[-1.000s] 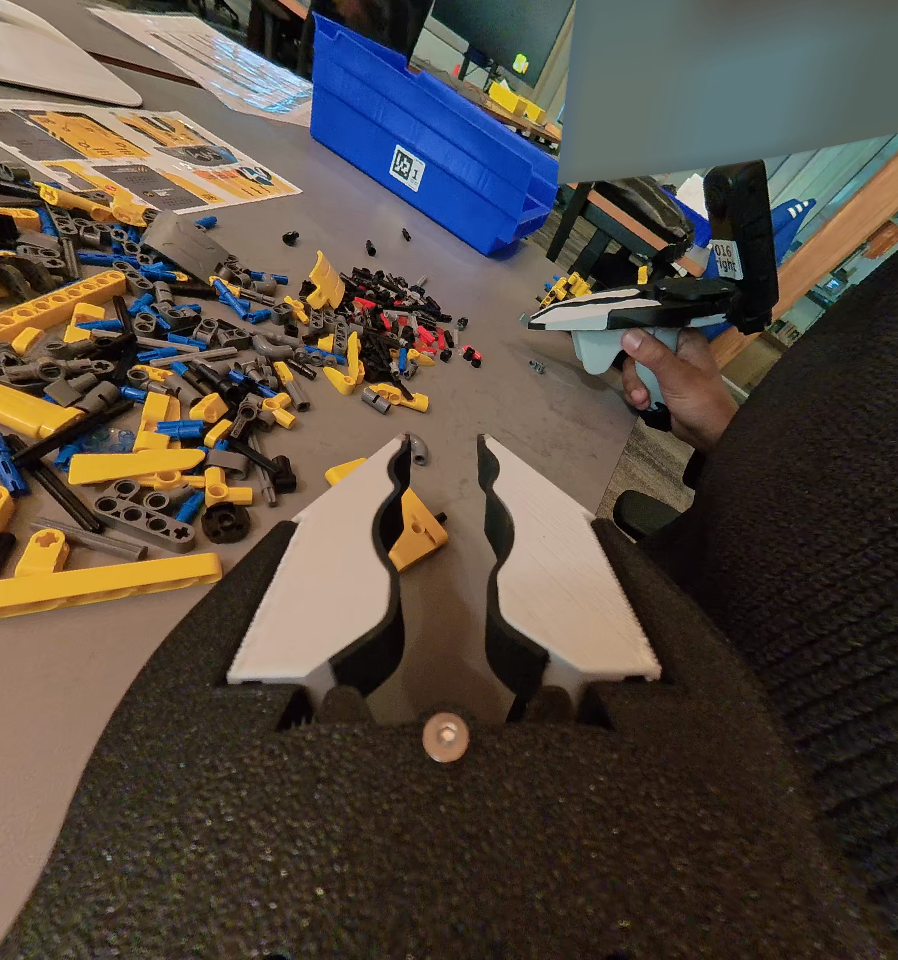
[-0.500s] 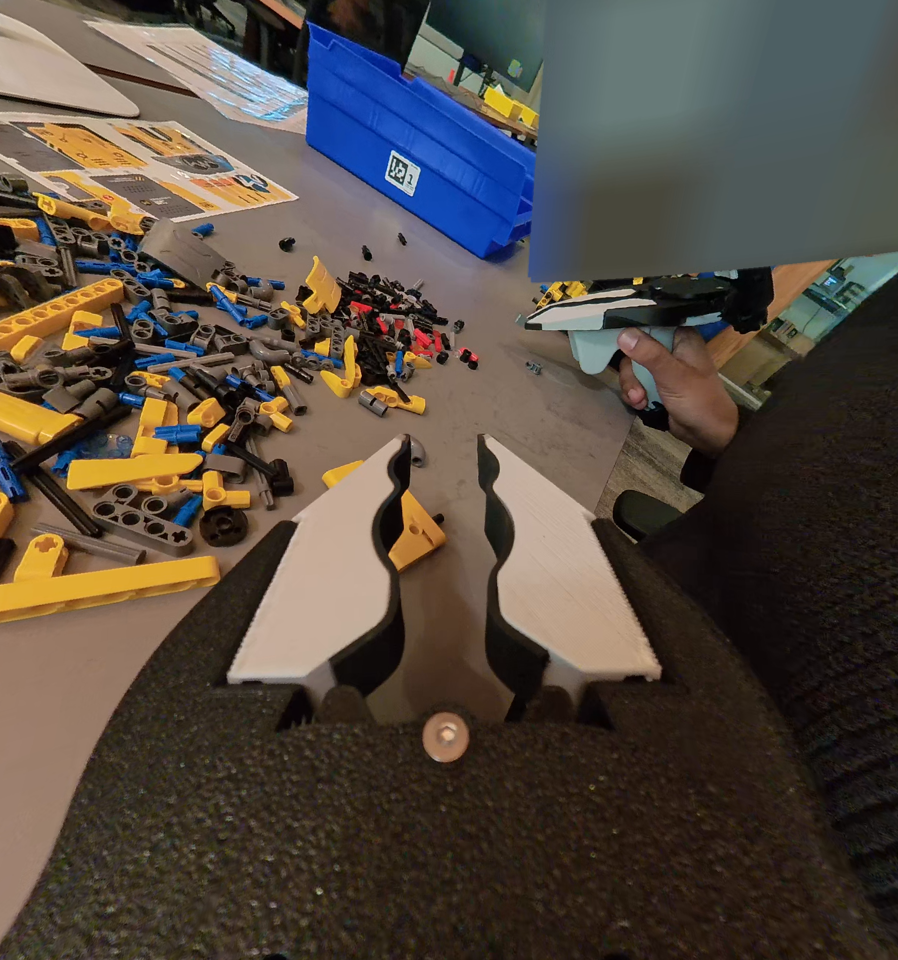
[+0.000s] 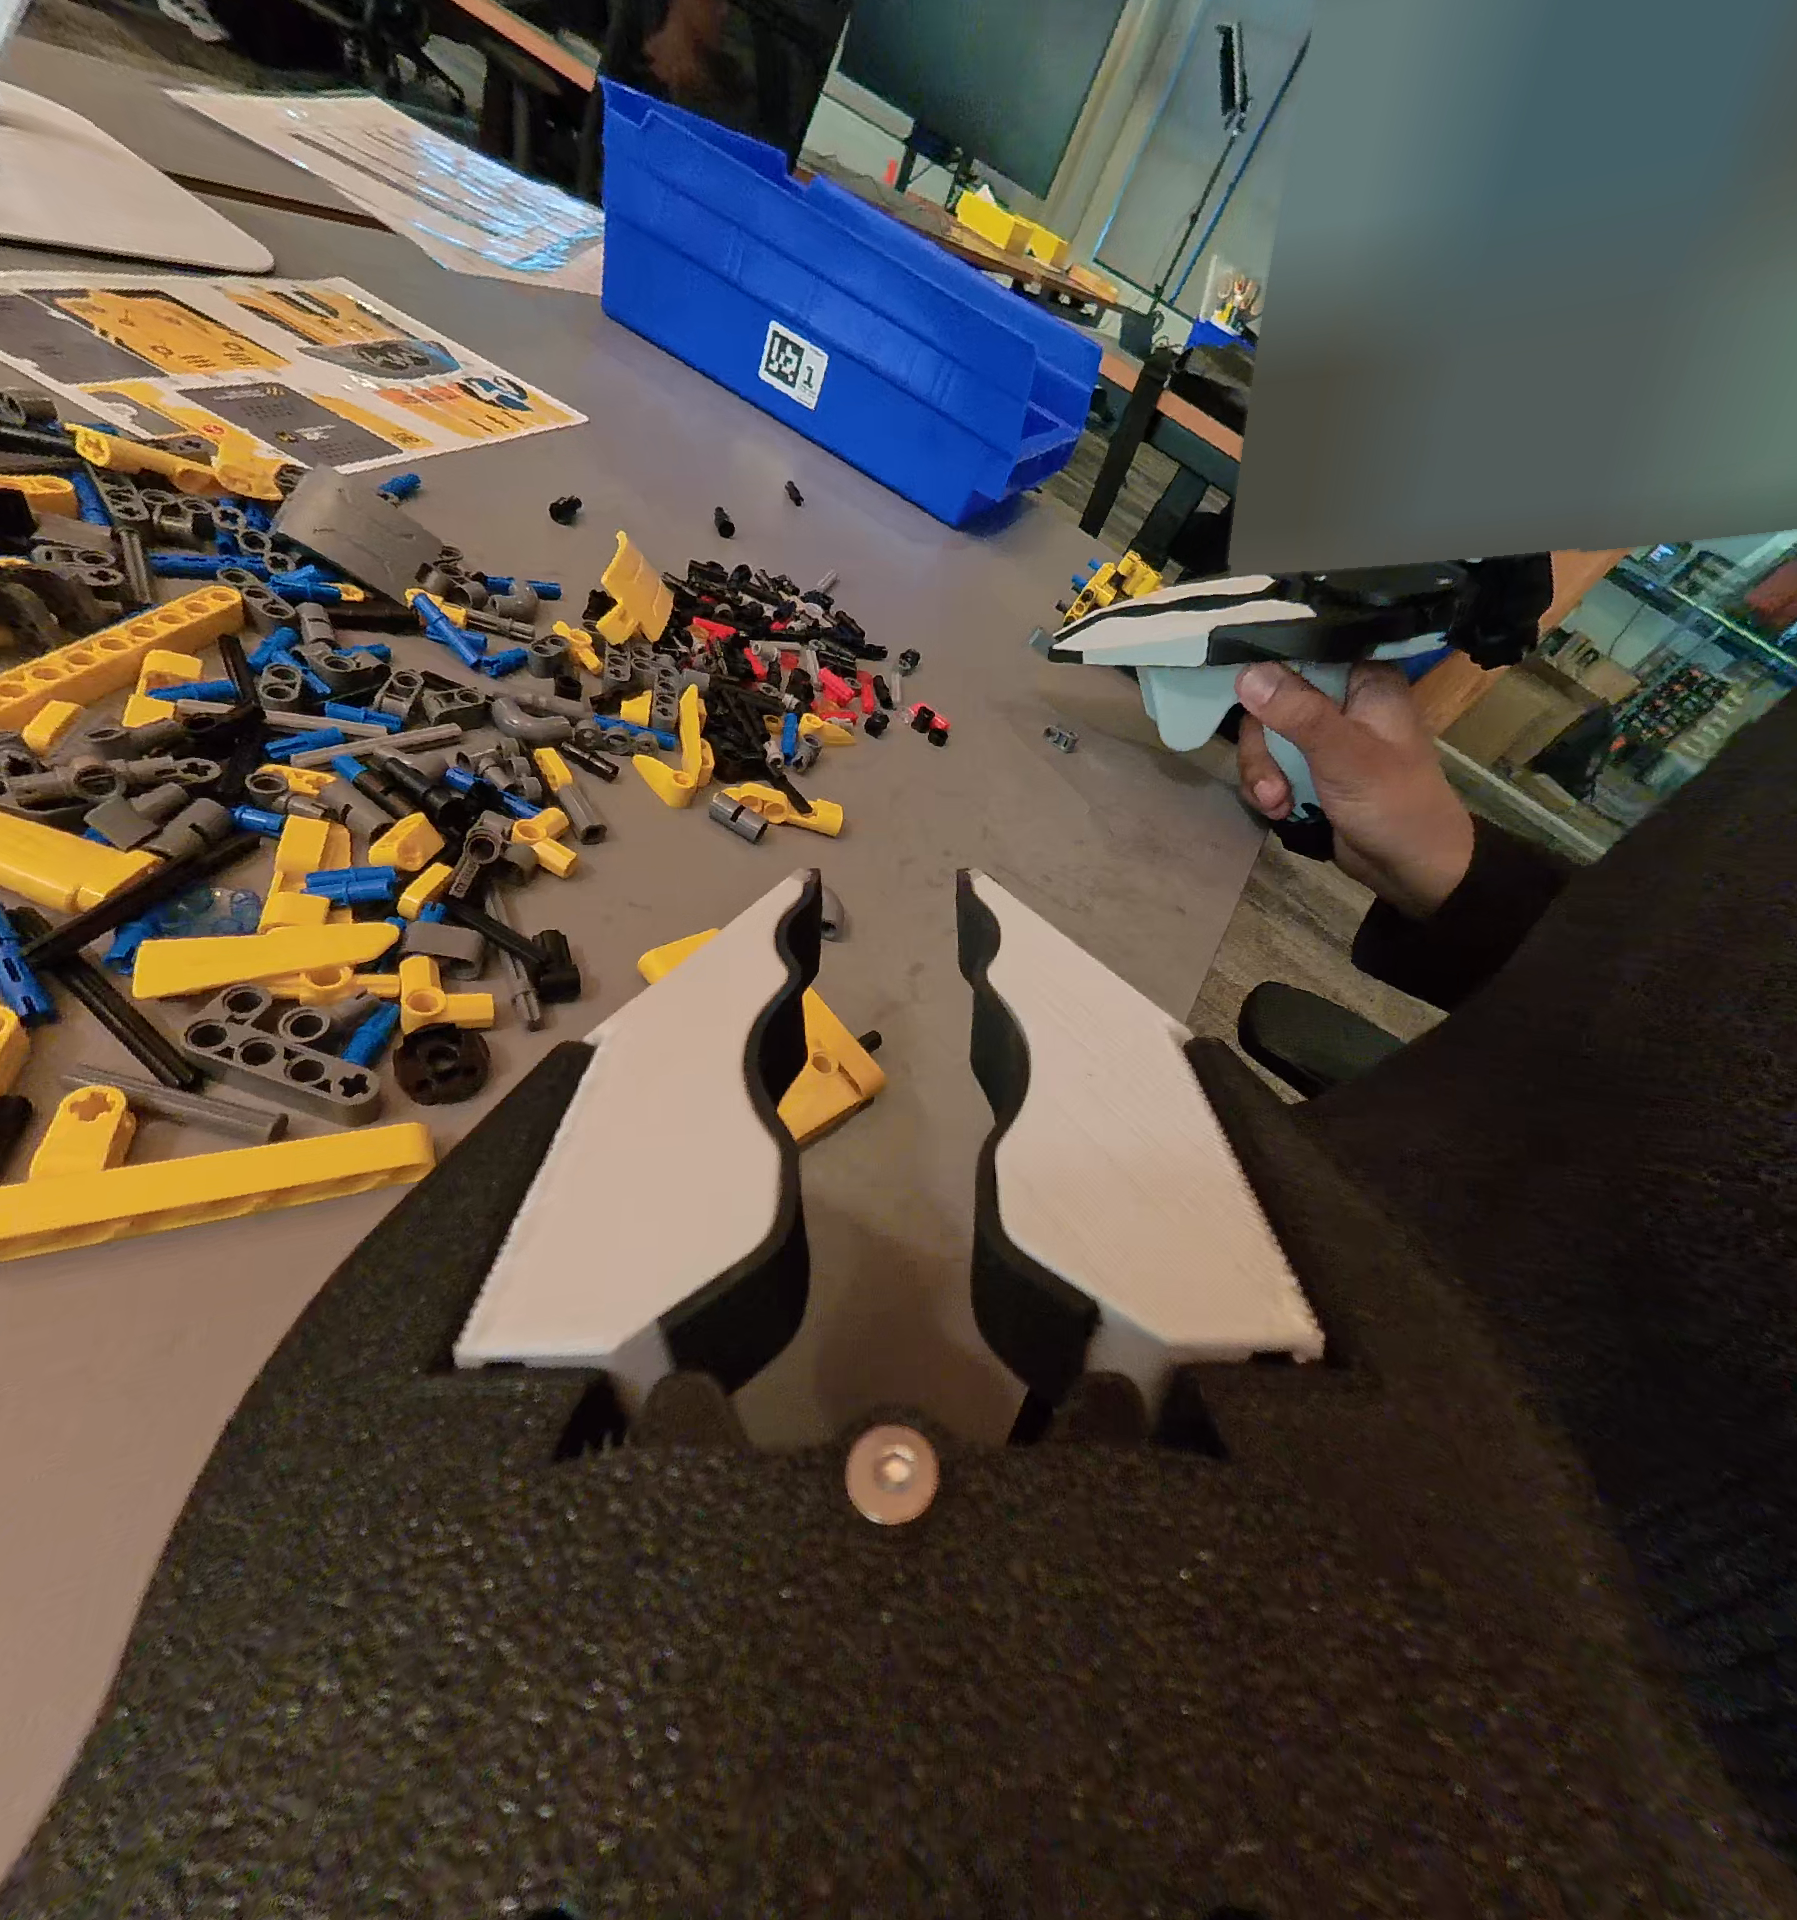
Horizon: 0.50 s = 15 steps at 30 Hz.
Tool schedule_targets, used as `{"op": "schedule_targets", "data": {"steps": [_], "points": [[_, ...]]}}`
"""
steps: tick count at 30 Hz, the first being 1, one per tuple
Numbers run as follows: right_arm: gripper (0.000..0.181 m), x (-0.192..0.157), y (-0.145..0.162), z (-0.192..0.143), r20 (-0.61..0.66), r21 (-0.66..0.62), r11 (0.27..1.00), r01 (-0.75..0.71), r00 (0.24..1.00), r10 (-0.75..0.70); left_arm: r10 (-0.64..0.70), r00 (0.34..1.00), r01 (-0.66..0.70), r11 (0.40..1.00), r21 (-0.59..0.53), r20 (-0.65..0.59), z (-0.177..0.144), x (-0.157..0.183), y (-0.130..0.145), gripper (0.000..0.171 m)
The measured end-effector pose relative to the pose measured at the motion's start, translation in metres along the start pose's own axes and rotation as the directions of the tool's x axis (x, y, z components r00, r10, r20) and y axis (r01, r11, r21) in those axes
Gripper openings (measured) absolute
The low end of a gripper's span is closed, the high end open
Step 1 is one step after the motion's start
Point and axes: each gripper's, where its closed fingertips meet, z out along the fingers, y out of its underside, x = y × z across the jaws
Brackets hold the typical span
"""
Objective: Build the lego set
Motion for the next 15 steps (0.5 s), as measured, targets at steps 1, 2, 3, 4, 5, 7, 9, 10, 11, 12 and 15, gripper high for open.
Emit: {"op": "schedule_targets", "data": {"steps": [1,2,3,4,5,7,9,10,11,12,15], "points": [[0.007,-0.001,0.000,0.000,-0.003,0.001,1.000,0.013,1.000,-0.013,0.006,1.000,-0.006,1.000,0.003,-0.001,0.000,0.001,0.000,0.025],[0.007,-0.002,0.000,0.000,-0.005,0.002,1.000,0.027,1.000,-0.027,0.012,1.000,-0.012,1.000,0.005,-0.002,0.000,0.001,0.000,0.025],[0.007,-0.003,0.000,0.000,-0.007,0.003,0.999,0.043,0.999,-0.043,0.017,1.000,-0.017,1.000,0.007,-0.004,-0.001,0.002,-0.001,0.025],[0.007,-0.005,0.000,0.000,-0.012,0.003,0.998,0.060,0.998,-0.060,0.023,1.000,-0.023,1.000,0.008,-0.005,-0.001,0.003,-0.001,0.025],[0.007,-0.008,0.000,0.000,-0.011,0.003,0.997,0.072,0.997,-0.072,0.026,1.000,-0.026,1.000,0.009,-0.007,-0.001,0.003,-0.001,0.025],[0.007,-0.033,-0.006,0.004,0.075,0.037,0.998,0.054,0.996,-0.057,0.027,1.000,-0.027,1.000,0.008,-0.010,-0.001,0.004,0.000,0.025],[0.007,-0.078,-0.013,0.010,0.226,0.064,0.998,0.019,0.973,-0.033,0.025,1.000,-0.025,1.000,0.004,-0.013,-0.001,0.004,0.000,0.025],[0.007,-0.099,-0.013,0.015,0.281,0.049,0.998,0.028,0.959,-0.041,0.024,1.000,-0.024,1.000,0.006,-0.012,-0.001,0.004,0.000,0.025],[0.007,-0.115,-0.012,0.021,0.304,0.030,0.998,0.062,0.950,-0.068,0.026,1.000,-0.026,1.000,0.009,-0.012,-0.001,0.004,0.000,0.025],[0.007,-0.128,-0.011,0.027,0.308,0.020,0.994,0.110,0.945,-0.111,0.030,0.999,-0.029,0.999,0.014,-0.012,-0.001,0.004,-0.001,0.025],[0.007,-0.155,-0.015,0.044,0.278,0.026,0.964,0.264,0.924,-0.261,0.047,0.999,-0.046,0.998,0.035,-0.009,-0.003,0.005,-0.003,0.025]]}}
